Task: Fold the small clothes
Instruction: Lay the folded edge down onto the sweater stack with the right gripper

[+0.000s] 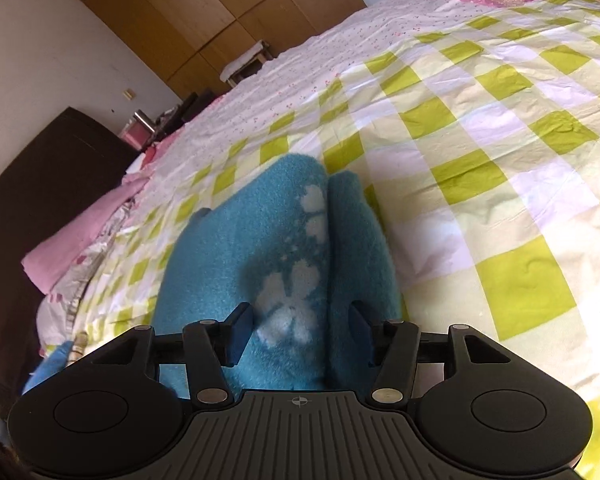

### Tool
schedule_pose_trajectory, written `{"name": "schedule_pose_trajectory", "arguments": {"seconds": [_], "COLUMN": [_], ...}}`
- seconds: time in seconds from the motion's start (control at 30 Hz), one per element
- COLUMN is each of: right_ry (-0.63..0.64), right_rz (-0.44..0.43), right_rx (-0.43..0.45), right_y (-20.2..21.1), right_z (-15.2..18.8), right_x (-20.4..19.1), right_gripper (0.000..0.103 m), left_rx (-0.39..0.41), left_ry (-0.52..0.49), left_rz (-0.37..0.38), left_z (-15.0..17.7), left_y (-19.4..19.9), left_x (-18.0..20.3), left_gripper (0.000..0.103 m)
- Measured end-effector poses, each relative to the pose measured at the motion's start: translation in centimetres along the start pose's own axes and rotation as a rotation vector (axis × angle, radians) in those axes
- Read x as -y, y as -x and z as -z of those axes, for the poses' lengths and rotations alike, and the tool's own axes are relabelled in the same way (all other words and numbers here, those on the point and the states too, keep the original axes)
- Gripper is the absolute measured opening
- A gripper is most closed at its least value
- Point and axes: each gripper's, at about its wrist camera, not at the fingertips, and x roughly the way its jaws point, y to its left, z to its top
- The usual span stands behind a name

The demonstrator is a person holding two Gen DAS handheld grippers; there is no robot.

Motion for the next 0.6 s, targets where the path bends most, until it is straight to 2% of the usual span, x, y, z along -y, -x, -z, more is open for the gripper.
{"name": "schedule_pose_trajectory", "arguments": {"seconds": [0.03, 0.07, 0.1, 0.13, 0.17, 0.27, 0.37, 0.47, 0.53, 0.6], "right_ry": [-0.009, -0.005, -0.011, -0.041, -0.068, -0.101, -0.103, -0.129, -0.132, -0.118], "right_rz": [-0.007, -0.013, -0.044, -0.09, -0.126, -0.202, -0.178, -0.105, -0.11, -0.096], "right_rx": [0.008, 0.014, 0.012, 0.002, 0.012, 0.065, 0.091, 0.032, 0.022, 0.026], "right_y": [-0.7, -1.0, -1.0, -0.9, -0.3, 1.9, 2.7, 0.9, 0.6, 0.6], "right_z": [0.0, 0.0, -0.1, -0.2, -0.4, -1.1, -1.5, -1.5, -1.5, -1.5], "right_x": [0.1, 0.0, 0.1, 0.4, 0.8, 1.8, 2.7, 4.4, 4.8, 4.7], "right_gripper": [0.058, 0.055, 0.048, 0.027, 0.024, 0.02, 0.019, 0.018, 0.018, 0.018], "left_rx": [0.0, 0.0, -0.001, -0.002, 0.001, 0.053, 0.104, 0.072, 0.009, -0.008], "left_ry": [-0.005, -0.011, -0.017, -0.02, -0.018, -0.011, 0.016, 0.033, 0.014, -0.028], "left_rz": [0.001, -0.002, -0.004, -0.004, -0.002, 0.024, 0.039, 0.036, 0.017, -0.006], "left_z": [0.0, 0.0, -0.1, -0.2, -0.4, -1.3, -2.3, -2.6, -2.1, -1.7], "left_y": [0.0, 0.0, 0.0, 0.0, 0.2, 1.5, 1.8, -0.2, -2.0, -2.7], "left_x": [0.1, 0.2, 0.2, 0.3, 0.3, 0.4, 0.6, 0.9, 1.4, 2.2], "left_gripper": [0.06, 0.06, 0.06, 0.06, 0.06, 0.062, 0.064, 0.064, 0.064, 0.064]}}
